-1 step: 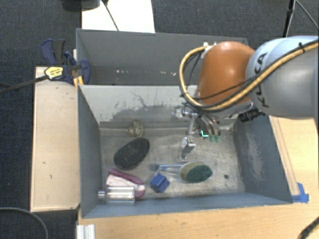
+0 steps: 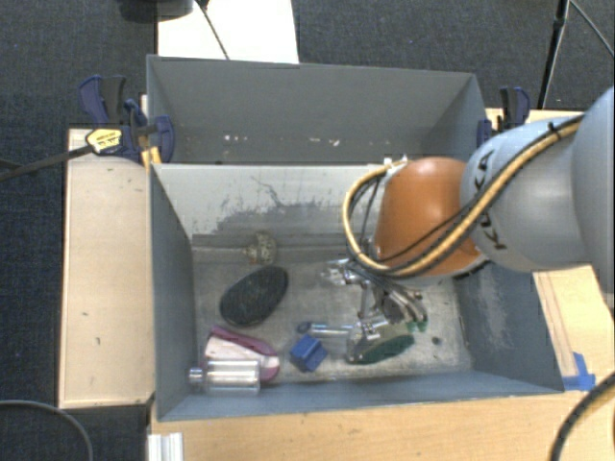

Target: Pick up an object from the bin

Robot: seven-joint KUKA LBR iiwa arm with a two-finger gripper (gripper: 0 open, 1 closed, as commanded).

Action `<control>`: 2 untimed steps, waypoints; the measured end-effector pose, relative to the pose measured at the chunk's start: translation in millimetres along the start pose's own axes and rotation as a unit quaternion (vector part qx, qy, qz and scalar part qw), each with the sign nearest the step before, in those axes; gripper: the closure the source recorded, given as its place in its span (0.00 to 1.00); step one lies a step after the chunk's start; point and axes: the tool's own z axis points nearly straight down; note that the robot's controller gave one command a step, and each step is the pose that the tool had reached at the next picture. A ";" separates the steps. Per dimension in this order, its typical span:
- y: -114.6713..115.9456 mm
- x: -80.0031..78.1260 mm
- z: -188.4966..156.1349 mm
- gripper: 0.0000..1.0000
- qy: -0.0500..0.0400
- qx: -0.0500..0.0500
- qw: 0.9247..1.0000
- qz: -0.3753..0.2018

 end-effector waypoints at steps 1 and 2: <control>60.2 19.9 25.6 0.00 -0.005 -0.001 1.000 -0.003; 56.8 19.4 24.3 1.00 -0.004 0.000 1.000 0.001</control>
Offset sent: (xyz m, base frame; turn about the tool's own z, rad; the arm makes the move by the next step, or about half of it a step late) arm -0.0306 0.0518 -0.0257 -0.0021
